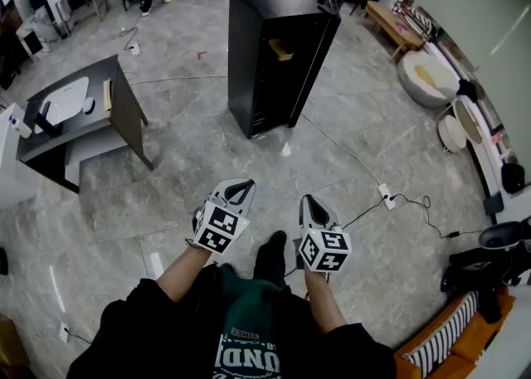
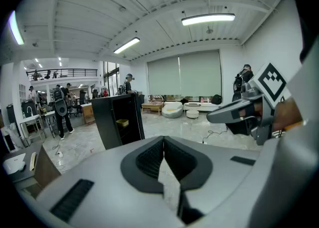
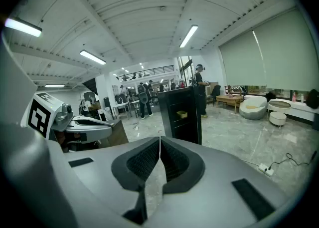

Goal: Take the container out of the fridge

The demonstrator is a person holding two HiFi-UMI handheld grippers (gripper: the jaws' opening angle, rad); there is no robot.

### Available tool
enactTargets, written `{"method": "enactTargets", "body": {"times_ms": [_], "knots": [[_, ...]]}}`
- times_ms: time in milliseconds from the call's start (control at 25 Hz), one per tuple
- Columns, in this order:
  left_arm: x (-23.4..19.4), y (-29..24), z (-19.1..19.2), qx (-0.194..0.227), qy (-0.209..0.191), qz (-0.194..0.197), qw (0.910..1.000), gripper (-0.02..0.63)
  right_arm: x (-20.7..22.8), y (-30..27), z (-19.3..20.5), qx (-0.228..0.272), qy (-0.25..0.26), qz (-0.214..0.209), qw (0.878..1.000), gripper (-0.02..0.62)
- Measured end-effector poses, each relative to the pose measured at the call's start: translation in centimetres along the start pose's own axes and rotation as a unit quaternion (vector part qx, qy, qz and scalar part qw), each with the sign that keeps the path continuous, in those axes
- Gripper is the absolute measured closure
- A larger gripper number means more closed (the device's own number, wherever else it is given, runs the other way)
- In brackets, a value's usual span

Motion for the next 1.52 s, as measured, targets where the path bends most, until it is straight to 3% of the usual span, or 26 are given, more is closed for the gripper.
{"method": "enactTargets", "body": {"times_ms": [1520], "knots": [[-0.8,-1.0,1.5,-0.03,-0.003,0.017,0.9994,0.592,-0.8,-2.0,1.1,-0.015,-0.004,-0.004,1.0,0.56]]}}
Point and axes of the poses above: the fingertips, and each gripper's own axes: y backward along the fingers, x to its right, z out of its underside, the point moved 5 cm from there along y, backward along the fingers, and after that the axes turned 4 degrees about -x, right-handed, at the moved point
